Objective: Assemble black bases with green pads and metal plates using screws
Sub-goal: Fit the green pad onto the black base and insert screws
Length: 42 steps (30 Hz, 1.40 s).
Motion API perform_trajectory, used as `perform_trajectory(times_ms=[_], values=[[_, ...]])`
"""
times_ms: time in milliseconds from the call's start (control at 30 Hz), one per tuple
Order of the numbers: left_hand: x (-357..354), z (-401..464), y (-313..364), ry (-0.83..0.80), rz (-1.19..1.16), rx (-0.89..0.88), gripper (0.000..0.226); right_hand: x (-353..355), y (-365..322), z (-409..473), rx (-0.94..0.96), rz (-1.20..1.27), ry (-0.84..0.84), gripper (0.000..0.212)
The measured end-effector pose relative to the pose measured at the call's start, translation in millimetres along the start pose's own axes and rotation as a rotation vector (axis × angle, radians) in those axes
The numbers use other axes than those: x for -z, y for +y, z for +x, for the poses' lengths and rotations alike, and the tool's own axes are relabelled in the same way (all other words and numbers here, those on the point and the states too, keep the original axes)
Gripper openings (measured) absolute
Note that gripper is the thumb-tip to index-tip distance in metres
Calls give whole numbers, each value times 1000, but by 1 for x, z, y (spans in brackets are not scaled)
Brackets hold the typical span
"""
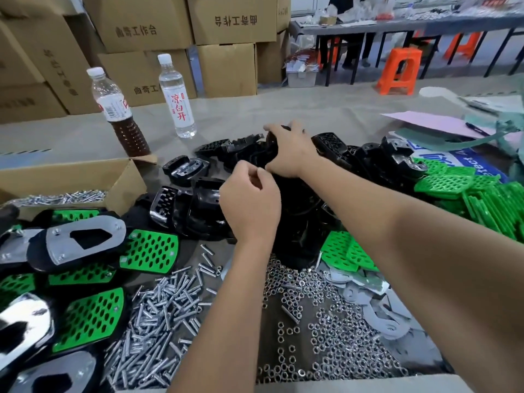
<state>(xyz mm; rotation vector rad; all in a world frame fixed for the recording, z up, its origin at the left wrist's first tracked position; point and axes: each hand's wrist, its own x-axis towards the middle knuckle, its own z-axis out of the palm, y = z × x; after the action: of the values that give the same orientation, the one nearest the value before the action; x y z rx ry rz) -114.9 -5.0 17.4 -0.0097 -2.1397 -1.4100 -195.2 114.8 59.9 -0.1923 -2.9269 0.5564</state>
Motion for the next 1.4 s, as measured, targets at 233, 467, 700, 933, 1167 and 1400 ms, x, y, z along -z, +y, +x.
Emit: perform_trajectory(times_ms=[233, 467, 700, 933, 1167, 1400], values=[[16, 0, 8, -49, -95, -18, 17, 4, 4, -72, 254, 275, 518, 31], [53, -66, 42, -636, -821, 617, 47, -6, 12, -214, 371, 256, 707, 36], [87, -106, 8, -644, -566, 477, 10, -18, 50, -278, 403, 300, 542, 15], [106, -108, -11, -955, -811, 550, 34, -15, 73, -274, -127, -12, 268, 54], [98, -105, -18, -936, -787, 420, 45, -17, 77, -268, -137, 35, 421, 31], [90, -104, -19, -829, -769, 384, 47, -1, 76, -278, -85, 360, 1023, 20]])
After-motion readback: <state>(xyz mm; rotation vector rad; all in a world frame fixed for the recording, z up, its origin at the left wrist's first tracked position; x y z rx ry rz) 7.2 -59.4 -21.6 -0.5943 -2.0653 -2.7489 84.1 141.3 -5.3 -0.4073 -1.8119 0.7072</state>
